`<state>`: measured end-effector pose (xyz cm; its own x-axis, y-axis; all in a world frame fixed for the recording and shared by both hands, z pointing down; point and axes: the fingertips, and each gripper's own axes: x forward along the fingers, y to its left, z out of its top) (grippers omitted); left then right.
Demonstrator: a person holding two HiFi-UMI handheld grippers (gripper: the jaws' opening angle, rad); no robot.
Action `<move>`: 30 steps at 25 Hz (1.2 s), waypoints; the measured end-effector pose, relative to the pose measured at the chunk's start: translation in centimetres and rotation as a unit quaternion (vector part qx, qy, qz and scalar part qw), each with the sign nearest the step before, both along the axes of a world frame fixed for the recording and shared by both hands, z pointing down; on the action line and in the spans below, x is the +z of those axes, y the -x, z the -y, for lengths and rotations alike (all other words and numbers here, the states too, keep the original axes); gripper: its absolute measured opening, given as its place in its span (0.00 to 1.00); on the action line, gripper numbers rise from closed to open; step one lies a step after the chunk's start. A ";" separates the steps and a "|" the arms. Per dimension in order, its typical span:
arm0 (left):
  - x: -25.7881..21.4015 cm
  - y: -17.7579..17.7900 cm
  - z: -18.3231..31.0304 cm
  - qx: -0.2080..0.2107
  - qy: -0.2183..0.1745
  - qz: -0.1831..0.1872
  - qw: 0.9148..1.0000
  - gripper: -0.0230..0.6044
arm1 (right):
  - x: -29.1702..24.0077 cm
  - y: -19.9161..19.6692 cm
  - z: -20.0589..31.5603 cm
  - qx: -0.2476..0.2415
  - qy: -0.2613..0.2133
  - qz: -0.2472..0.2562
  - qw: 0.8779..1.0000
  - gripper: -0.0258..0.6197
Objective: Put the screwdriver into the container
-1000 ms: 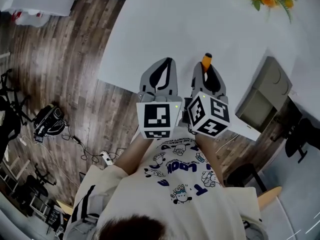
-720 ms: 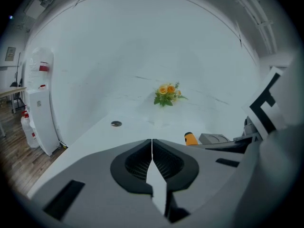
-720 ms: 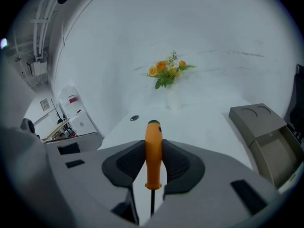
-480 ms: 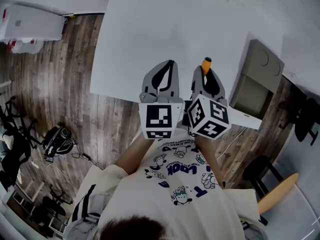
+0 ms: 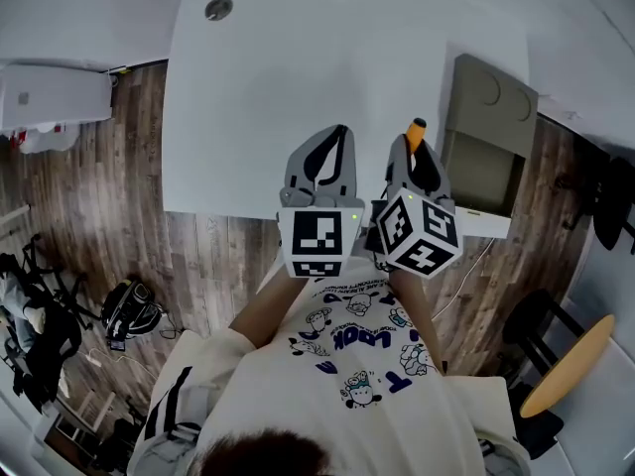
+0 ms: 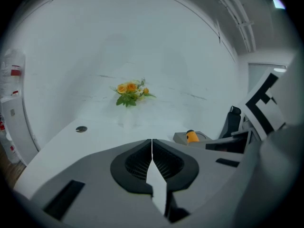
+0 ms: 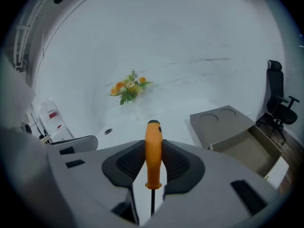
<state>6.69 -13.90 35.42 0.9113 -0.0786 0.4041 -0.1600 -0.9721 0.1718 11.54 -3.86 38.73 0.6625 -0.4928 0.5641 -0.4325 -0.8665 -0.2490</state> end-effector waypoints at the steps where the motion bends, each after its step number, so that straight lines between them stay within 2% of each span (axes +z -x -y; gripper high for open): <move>1: -0.1 -0.4 -0.5 0.005 0.000 0.000 1.000 0.07 | -0.1 -0.4 -0.6 0.006 -0.001 0.000 1.000 0.23; 18: 0.0 -5.8 -9.9 0.074 -0.005 0.013 0.997 0.07 | -0.2 -4.7 -10.9 0.090 -0.015 0.008 0.996 0.23; 30: 1.3 -9.2 -16.3 0.111 -0.003 0.029 0.993 0.07 | 1.4 -7.3 -17.3 0.125 -0.021 0.032 0.991 0.23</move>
